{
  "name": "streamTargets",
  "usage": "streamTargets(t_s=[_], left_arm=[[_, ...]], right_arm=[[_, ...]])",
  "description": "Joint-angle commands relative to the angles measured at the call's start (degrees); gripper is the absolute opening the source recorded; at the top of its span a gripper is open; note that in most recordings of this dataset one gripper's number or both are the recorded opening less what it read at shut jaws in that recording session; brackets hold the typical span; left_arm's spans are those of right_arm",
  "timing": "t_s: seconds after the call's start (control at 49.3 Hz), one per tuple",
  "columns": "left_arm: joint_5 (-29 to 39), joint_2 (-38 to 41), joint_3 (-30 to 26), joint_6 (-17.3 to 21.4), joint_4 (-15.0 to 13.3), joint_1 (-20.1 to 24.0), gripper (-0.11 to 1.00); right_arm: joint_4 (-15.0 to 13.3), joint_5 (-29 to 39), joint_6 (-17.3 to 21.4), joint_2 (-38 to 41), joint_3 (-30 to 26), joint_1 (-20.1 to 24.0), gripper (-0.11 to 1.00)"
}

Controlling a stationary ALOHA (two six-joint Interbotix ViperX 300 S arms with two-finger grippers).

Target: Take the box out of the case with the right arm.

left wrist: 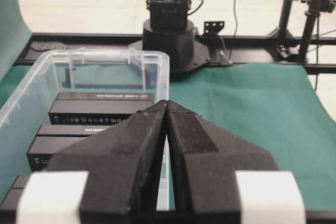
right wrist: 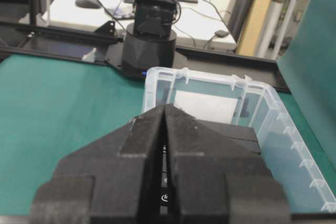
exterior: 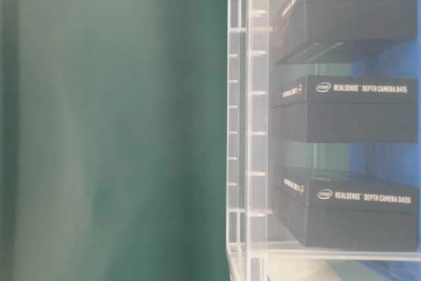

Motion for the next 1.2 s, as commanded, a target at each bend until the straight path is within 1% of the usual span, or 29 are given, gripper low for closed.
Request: streamTargets(t_s=[0.0,0.081,0.223,0.365,0.446,0.568,0.69,0.791,0.893,1.075,1.177], left_arm=[[1.58,0.26,-1.41,-0.09,1.05,0.18,0.0],[3.96,0.0,-2.11,-0.09,1.05,0.18,0.0],[7.12,-0.88,-3.52,-0.18,1.05,0.18,0.0],[10.2,-2.37,-6.33,-0.62,1.05,0.18,0.0],[13.1,-3.16,-9.14,-1.14,1.05,0.18,0.0],[18.37,-3.34,-14.85,-1.58,1.05,0.18,0.0],[26.46,-2.46,-21.45,-1.58,1.05,0.18,0.0],[32.61,-1.23,-26.19,-1.58,1.14,0.18,0.0],[36.39,-0.09,-29.27,-1.49,1.23,0.18,0.0],[42.01,0.79,-31.73,-1.76,1.23,0.09,0.0],[46.41,1.23,-33.22,-2.02,1.14,-0.79,0.0]], right_arm=[[0.35,-0.18,0.62,0.62,-1.05,0.09,0.0],[0.35,2.46,0.97,1.32,-2.64,0.09,0.0],[0.35,9.23,1.49,1.49,-6.15,0.09,0.0],[0.35,14.5,1.58,0.97,-10.9,0.09,0.0],[0.26,17.31,1.58,0.62,-14.33,0.18,0.0],[0.35,22.32,1.58,0.62,-19.69,0.09,0.0],[0.35,27.51,1.67,1.23,-25.4,0.09,0.0],[0.26,30.76,2.55,2.2,-29.36,0.09,0.0],[0.35,33.66,4.04,2.99,-31.29,0.09,0.0],[0.35,39.29,7.21,2.81,-31.9,0.09,0.0],[0.26,44.65,9.84,2.99,-32.87,0.09,0.0]])
